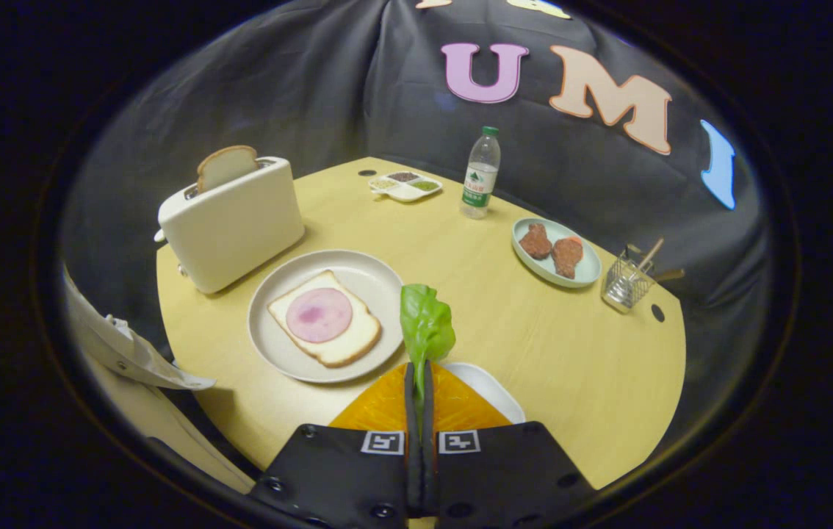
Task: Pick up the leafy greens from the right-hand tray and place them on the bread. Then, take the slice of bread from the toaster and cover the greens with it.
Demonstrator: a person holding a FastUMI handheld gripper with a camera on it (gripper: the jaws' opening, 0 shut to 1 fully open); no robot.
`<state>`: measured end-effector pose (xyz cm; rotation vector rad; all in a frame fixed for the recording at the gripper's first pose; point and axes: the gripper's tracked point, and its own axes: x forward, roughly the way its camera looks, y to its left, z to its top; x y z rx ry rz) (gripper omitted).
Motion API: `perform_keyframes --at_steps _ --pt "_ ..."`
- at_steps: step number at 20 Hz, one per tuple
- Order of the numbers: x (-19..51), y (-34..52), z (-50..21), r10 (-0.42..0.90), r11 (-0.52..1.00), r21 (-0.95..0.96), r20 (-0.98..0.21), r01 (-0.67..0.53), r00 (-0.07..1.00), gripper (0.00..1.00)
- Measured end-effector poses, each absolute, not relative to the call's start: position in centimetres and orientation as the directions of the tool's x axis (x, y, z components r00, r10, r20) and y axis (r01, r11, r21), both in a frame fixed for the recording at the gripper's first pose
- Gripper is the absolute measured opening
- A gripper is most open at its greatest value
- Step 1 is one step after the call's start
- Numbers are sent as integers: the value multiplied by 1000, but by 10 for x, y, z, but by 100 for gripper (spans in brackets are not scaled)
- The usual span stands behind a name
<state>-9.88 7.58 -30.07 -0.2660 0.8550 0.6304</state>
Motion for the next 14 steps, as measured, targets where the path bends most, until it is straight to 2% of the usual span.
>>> perform_keyframes --at_steps 14 --pt "-110 187 -296 519 671 86 -764 -736 384 4"
